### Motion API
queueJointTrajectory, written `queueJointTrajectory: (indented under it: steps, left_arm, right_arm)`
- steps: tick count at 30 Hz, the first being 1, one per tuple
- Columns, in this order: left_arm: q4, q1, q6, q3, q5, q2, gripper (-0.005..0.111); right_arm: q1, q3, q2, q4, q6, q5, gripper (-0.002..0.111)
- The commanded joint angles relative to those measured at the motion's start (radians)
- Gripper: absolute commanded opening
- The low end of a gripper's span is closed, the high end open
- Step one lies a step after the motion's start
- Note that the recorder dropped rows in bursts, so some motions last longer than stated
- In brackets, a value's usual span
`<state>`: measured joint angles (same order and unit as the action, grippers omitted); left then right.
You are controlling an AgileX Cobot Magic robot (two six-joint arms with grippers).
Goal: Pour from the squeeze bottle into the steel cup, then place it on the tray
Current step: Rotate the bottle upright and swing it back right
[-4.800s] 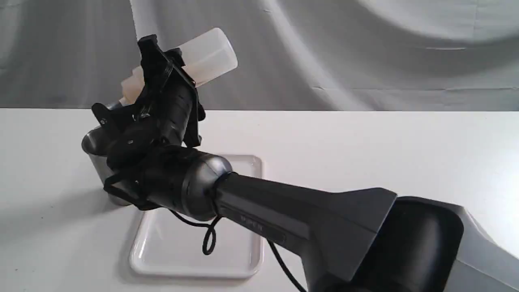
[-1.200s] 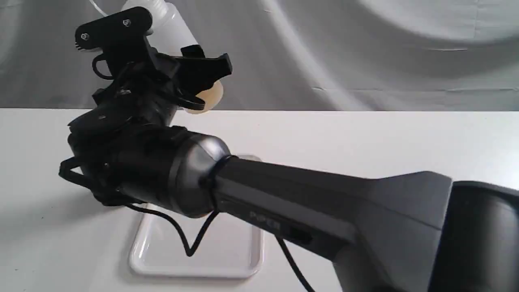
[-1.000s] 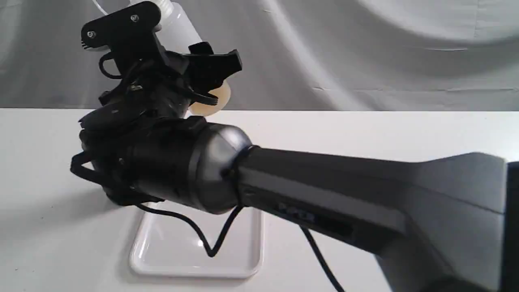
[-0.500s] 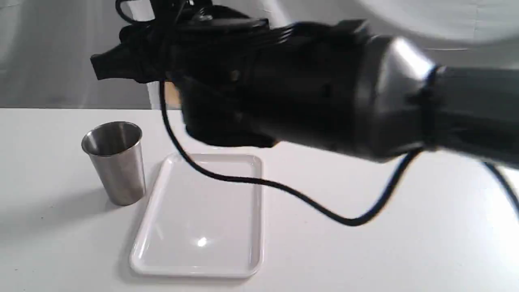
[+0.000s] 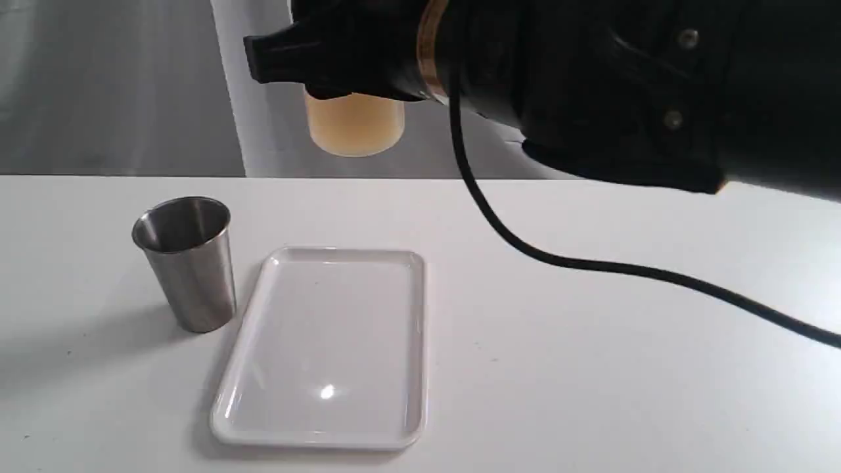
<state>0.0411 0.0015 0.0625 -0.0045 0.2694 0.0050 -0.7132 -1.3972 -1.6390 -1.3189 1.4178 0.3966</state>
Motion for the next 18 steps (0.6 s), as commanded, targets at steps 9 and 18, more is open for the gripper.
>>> queueJointTrajectory:
  steps: [9, 18]
  left_arm:
    - [0.002, -0.001, -0.002, 0.004, -0.007, -0.005, 0.008]
    - [0.002, -0.001, -0.002, 0.004, -0.007, -0.005, 0.008]
  right_arm:
    - [0.008, 0.001, 0.022, 0.180, -0.059, -0.015, 0.034]
    - [0.038, 0.001, 0.012, 0.406, -0.456, -0.190, 0.034]
